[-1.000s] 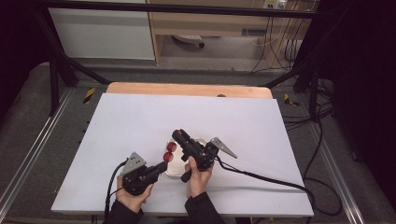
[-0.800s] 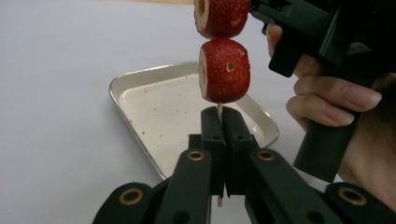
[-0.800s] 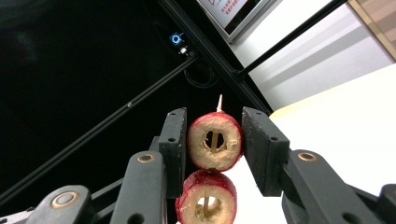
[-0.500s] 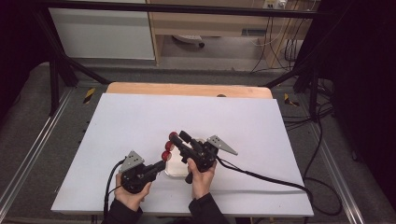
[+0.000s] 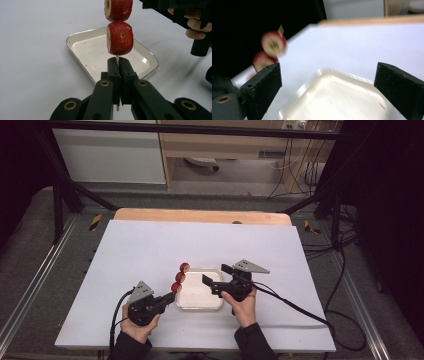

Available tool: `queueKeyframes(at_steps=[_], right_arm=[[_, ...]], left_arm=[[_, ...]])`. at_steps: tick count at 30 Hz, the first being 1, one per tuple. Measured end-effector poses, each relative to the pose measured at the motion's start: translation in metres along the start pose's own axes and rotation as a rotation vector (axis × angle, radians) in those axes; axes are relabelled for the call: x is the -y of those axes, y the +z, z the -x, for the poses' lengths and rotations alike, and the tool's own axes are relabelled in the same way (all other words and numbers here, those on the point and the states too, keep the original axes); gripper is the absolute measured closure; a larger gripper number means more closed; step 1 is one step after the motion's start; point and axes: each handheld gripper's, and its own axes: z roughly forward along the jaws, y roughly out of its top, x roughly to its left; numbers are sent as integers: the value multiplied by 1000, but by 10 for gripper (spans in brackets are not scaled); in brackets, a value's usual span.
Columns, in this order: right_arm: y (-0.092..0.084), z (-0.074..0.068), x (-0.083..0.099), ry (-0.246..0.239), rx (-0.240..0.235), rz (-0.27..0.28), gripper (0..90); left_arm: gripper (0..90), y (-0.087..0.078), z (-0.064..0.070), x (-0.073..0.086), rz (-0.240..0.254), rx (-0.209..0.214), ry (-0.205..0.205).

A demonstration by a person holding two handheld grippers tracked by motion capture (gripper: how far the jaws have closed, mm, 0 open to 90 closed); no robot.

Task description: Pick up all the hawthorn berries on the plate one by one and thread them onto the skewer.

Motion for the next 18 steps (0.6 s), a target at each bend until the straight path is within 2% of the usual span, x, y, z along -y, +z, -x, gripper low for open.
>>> queueKeyframes(at_steps=[2, 5, 10, 14, 16, 18], right_arm=[[-5, 7, 3, -30, 22, -52, 50], [-13, 19, 7, -57, 25, -111, 22], [-31, 37, 15, -117, 63, -162, 11], [-48, 51, 24, -167, 31, -201, 5], [-57, 58, 30, -180, 13, -229, 5], [-65, 66, 35, -179, 19, -242, 5]], left_arm=[[885, 1, -1, 0, -7, 1, 4], [885, 1, -2, -1, -17, 3, 13], [884, 0, -4, -4, -42, 12, 36], [883, 0, -6, -9, -63, 14, 38], [883, 0, -7, -13, -72, 16, 42], [883, 2, -7, -17, -74, 14, 45]])
